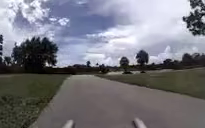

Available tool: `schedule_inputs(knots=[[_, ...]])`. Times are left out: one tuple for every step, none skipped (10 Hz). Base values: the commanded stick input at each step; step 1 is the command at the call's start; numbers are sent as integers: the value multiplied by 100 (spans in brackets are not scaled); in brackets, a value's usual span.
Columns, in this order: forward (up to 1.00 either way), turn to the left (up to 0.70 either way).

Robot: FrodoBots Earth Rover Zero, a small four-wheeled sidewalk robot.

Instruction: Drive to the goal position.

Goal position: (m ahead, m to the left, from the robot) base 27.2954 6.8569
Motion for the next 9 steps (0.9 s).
schedule_inputs(knots=[[70, 0], [70, 0], [70, 0], [70, 0], [70, 0], [70, 0], [70, 0], [70, 1], [70, 3]])
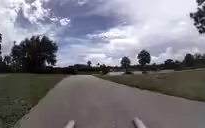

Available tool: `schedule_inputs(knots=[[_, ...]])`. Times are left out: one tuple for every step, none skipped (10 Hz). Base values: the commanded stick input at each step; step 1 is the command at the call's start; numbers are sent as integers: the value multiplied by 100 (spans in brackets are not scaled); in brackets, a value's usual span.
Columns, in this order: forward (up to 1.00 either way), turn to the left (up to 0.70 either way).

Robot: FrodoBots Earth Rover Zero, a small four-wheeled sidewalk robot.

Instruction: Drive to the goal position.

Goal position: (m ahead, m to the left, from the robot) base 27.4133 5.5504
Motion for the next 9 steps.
schedule_inputs(knots=[[70, 25], [70, 35], [70, 35], [70, 33], [70, 21], [70, 7], [70, 0], [70, 0], [70, 0]])
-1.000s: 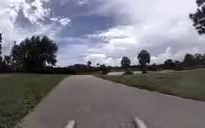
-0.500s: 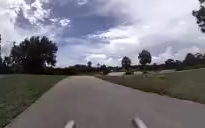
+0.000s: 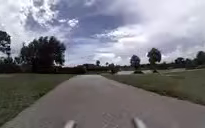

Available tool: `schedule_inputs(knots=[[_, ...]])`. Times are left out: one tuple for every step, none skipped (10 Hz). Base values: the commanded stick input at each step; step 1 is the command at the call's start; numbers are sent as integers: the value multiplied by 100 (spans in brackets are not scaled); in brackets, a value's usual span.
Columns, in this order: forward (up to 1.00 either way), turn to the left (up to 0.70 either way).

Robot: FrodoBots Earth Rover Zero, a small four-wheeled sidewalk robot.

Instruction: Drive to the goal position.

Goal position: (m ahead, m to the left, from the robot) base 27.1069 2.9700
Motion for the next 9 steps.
schedule_inputs(knots=[[70, 0], [70, 0], [70, 0], [70, 0], [70, 0], [70, 0], [70, 0], [70, 0], [70, 0]])
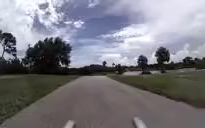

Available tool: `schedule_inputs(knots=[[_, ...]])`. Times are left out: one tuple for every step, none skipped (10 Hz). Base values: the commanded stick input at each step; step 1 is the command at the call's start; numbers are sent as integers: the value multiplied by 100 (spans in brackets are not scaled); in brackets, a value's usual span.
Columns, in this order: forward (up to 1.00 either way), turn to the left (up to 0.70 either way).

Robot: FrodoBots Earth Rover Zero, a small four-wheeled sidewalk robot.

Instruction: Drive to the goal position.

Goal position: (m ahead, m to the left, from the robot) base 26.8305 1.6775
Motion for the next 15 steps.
schedule_inputs(knots=[[70, 0], [70, 0], [70, 0], [70, 0], [70, 0], [70, 0], [70, 0], [70, 0], [70, 0], [70, 0], [70, 0], [70, 0], [70, 0], [70, 0], [70, 0]])
